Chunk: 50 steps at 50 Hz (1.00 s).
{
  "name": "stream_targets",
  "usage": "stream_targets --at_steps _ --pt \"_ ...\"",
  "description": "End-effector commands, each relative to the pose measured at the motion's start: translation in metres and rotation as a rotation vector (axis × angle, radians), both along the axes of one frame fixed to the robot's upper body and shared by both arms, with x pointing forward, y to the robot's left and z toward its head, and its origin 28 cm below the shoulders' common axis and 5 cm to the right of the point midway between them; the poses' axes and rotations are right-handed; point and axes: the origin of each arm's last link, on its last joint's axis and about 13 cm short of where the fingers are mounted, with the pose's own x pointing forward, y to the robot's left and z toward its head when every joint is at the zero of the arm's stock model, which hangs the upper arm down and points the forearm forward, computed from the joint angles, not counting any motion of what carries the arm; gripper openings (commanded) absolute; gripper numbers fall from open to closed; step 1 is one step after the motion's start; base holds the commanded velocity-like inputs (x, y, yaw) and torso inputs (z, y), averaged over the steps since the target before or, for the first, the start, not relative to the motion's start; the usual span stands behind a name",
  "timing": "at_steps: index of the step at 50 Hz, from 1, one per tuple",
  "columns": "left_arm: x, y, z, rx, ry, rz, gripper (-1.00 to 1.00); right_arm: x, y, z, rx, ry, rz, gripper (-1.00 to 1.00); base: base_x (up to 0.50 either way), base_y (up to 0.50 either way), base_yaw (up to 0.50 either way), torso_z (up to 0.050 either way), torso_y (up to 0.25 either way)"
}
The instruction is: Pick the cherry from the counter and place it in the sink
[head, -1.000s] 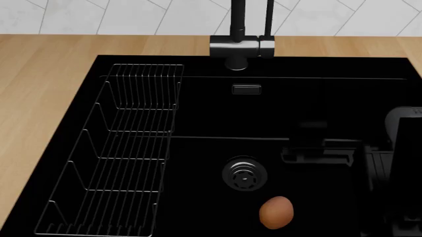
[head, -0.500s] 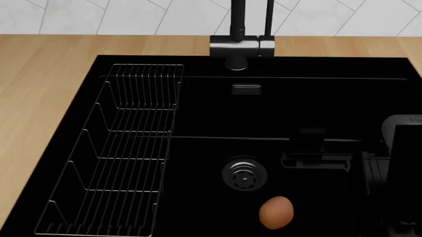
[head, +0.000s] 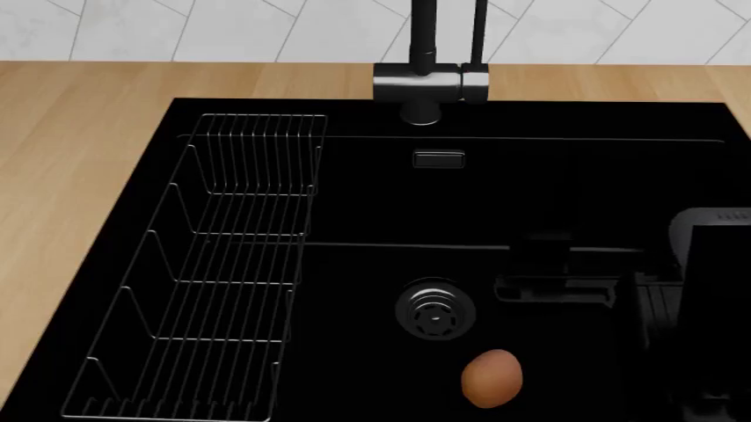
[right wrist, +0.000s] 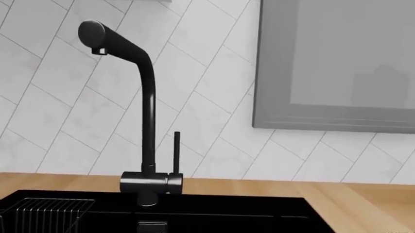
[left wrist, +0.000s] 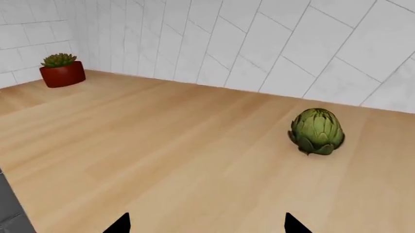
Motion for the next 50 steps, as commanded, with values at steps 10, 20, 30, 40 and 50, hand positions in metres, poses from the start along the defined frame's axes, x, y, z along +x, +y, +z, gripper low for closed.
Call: stream_targets --at_steps 10,20,30,40,50 --pt "0.034 0.015 -0.007 -0.028 0.052 0.051 1.00 0.003 0.001 -0.001 0.004 0.003 0.005 1.00 0.00 0.00 0.00 0.000 0.000" --pt "0.049 0.020 -0.020 -0.045 0.099 0.074 1.00 0.004 0.001 -0.003 0.005 0.008 0.012 1.00 0.00 0.00 0.00 0.000 0.000" --pt "0.052 0.025 -0.031 -0.083 0.124 0.095 1.00 0.004 0.002 -0.004 0.004 0.012 0.013 1.00 0.00 0.00 0.00 0.000 0.000" --pt "0.047 0.025 -0.050 -0.097 0.171 0.105 1.00 0.004 0.001 -0.006 0.006 0.015 0.009 1.00 0.00 0.00 0.00 0.000 0.000" --pt "0.045 0.027 -0.062 -0.124 0.198 0.122 1.00 0.003 0.001 -0.008 0.011 0.017 0.010 1.00 0.00 0.00 0.00 0.000 0.000"
